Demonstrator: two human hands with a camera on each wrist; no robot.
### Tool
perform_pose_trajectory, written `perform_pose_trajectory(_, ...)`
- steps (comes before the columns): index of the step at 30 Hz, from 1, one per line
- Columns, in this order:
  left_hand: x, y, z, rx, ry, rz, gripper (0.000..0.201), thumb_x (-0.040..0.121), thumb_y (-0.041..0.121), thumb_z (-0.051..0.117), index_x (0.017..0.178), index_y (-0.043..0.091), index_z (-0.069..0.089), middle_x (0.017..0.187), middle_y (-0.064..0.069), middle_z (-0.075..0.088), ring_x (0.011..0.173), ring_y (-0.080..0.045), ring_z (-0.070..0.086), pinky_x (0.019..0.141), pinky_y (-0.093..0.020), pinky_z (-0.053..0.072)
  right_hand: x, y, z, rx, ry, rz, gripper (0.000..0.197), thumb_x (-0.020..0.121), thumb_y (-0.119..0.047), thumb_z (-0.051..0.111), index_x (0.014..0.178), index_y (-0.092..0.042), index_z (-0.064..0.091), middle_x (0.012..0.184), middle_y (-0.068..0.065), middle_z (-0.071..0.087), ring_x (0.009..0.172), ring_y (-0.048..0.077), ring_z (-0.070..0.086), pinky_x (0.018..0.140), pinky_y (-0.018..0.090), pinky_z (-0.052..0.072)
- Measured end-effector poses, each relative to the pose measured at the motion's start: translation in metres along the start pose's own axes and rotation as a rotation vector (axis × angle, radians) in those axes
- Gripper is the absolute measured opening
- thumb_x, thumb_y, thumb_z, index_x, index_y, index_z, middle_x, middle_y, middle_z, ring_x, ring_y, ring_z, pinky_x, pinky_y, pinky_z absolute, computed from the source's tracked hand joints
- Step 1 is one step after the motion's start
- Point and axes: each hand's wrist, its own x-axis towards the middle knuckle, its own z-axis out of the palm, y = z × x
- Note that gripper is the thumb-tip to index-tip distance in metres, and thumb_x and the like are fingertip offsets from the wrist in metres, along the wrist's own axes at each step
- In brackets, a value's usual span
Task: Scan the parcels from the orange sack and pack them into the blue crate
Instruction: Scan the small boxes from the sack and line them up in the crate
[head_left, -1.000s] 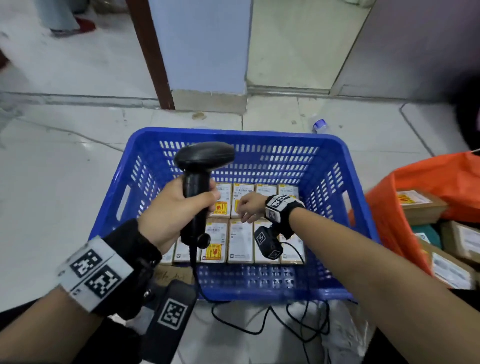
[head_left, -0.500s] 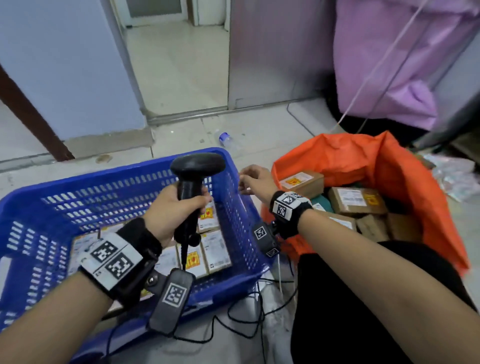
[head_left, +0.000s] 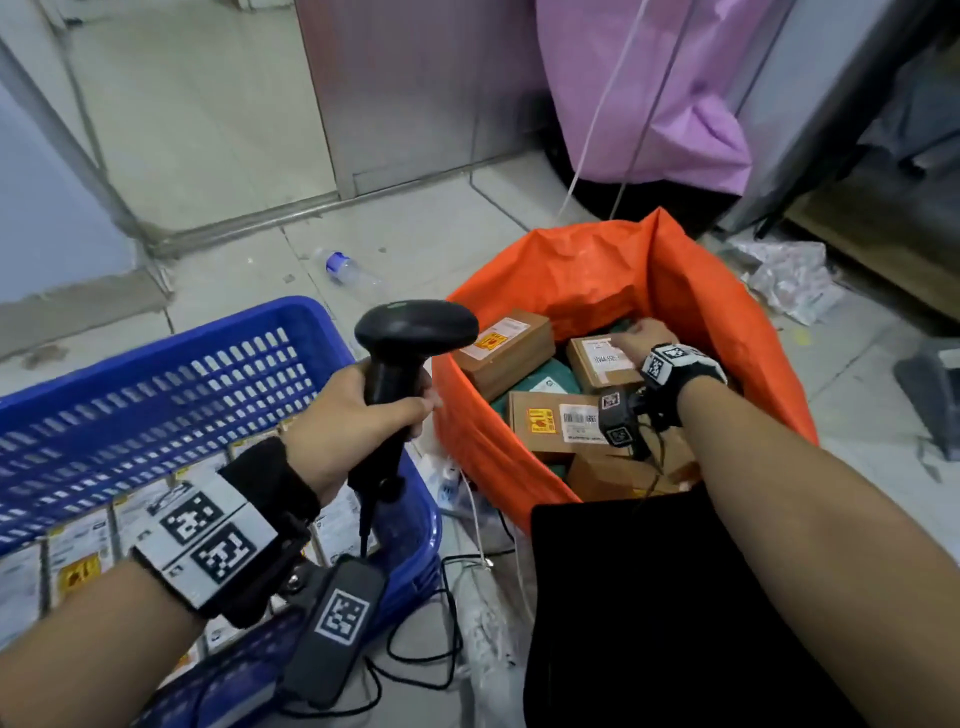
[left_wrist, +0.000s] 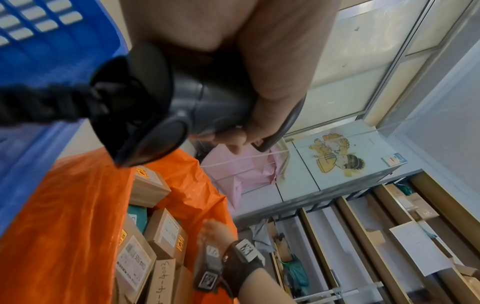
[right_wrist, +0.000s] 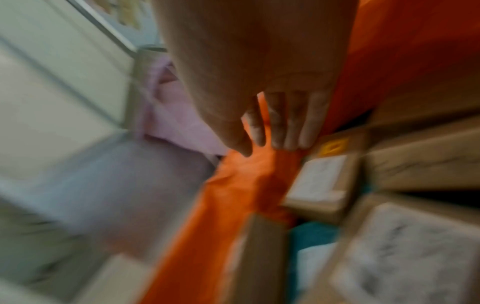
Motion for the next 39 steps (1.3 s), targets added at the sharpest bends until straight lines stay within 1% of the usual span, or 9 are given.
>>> perform_pose_trajectory(3, 0.01, -0.007, 0.009, -0.01, -0.022, -0.028, 0.03, 0.068, 0.016, 0.066, 0.092, -0.001, 0.06, 0.082, -0.016, 0.059, 0.059, -0.013, 0.051, 0.061, -0.024, 0.046, 0.005, 0.063, 0.008, -0.223, -0.085, 0.2, 0.051, 0.093, -0.019, 0.059, 0.139, -0.002, 0.046, 0.144, 0.02, 0.045, 0.131, 0.036, 0.045, 0.099, 0.041, 0.041)
perform_pose_trajectory(6, 0.017, -0.017, 0.016, -0.031, -0.057, -0.049, 0.023, 0.07, 0.015, 0.065, 0.088, 0.002, 0.06, 0.086, -0.017, 0.06, 0.059, -0.013, 0.051, 0.061, -0.024, 0.046, 0.014, 0.084, 0.03, -0.443, -0.102, 0.261, 0.074, 0.09, -0.025, 0.061, 0.15, -0.004, 0.024, 0.155, 0.021, 0.027, 0.14, 0.038, 0.032, 0.103, 0.049, 0.038)
perform_pose_trajectory(10, 0.023, -0.028, 0.019, -0.037, -0.084, -0.065, 0.025, 0.072, 0.014, 0.065, 0.09, -0.001, 0.059, 0.085, -0.015, 0.062, 0.058, -0.01, 0.053, 0.06, -0.019, 0.046, 0.036, 0.085, 0.05, -0.643, -0.084, 0.213, 0.075, 0.078, -0.032, 0.063, 0.145, -0.016, 0.034, 0.147, 0.017, 0.039, 0.134, 0.037, 0.041, 0.099, 0.056, 0.04)
perform_pose_trajectory(14, 0.029, -0.035, 0.016, -0.031, -0.078, -0.069, 0.008, 0.083, 0.0, 0.064, 0.09, 0.0, 0.058, 0.084, -0.008, 0.065, 0.058, -0.009, 0.054, 0.061, -0.02, 0.048, 0.055, 0.092, 0.07, -0.655, -0.016, 0.202, 0.061, 0.089, -0.037, 0.055, 0.14, -0.011, 0.033, 0.141, 0.02, 0.034, 0.129, 0.042, 0.039, 0.096, 0.055, 0.042)
perform_pose_trajectory(24, 0.032, -0.042, 0.008, -0.044, -0.064, -0.082, 0.012, 0.086, -0.006, 0.058, 0.088, 0.005, 0.058, 0.079, -0.002, 0.066, 0.058, -0.008, 0.054, 0.062, -0.019, 0.048, 0.044, 0.106, 0.066, -0.693, -0.042, 0.189, 0.094, 0.078, -0.028, 0.072, 0.147, -0.004, 0.013, 0.147, 0.025, 0.028, 0.131, 0.049, 0.037, 0.095, 0.061, 0.042)
perform_pose_trajectory(29, 0.025, -0.042, -0.003, -0.063, -0.057, -0.094, 0.012, 0.082, 0.001, 0.065, 0.091, 0.004, 0.058, 0.08, -0.003, 0.064, 0.059, -0.009, 0.054, 0.062, -0.02, 0.048, 0.034, 0.109, 0.06, -0.749, -0.011, 0.197, 0.081, 0.08, -0.031, 0.069, 0.143, -0.004, 0.024, 0.138, 0.025, 0.042, 0.124, 0.043, 0.048, 0.094, 0.052, 0.048)
perform_pose_trajectory(34, 0.016, -0.038, -0.023, -0.078, -0.007, -0.07, 0.017, 0.075, 0.008, 0.065, 0.09, 0.003, 0.059, 0.078, -0.006, 0.061, 0.059, -0.009, 0.052, 0.063, -0.021, 0.048, 0.034, 0.063, 0.024, -0.676, 0.126, 0.167, 0.074, 0.088, -0.032, 0.063, 0.144, -0.001, 0.025, 0.139, 0.023, 0.043, 0.125, 0.041, 0.048, 0.091, 0.049, 0.045)
perform_pose_trajectory(37, 0.01, -0.034, -0.031, -0.106, 0.039, -0.075, 0.022, 0.07, 0.013, 0.063, 0.091, 0.005, 0.059, 0.08, -0.005, 0.062, 0.058, -0.01, 0.053, 0.064, -0.023, 0.05, 0.021, 0.014, 0.002, -0.468, 0.17, 0.092, 0.086, 0.088, -0.048, 0.06, 0.145, 0.003, 0.019, 0.141, 0.025, 0.042, 0.127, 0.042, 0.047, 0.098, 0.049, 0.043)
perform_pose_trajectory(39, 0.005, -0.031, -0.037, -0.119, 0.065, -0.073, 0.026, 0.069, 0.014, 0.064, 0.093, 0.004, 0.058, 0.083, -0.006, 0.063, 0.058, -0.01, 0.053, 0.064, -0.022, 0.05, 0.004, -0.024, -0.01, -0.271, 0.116, 0.043, 0.094, 0.084, -0.045, 0.065, 0.148, 0.002, 0.015, 0.144, 0.022, 0.042, 0.128, 0.039, 0.047, 0.101, 0.045, 0.043)
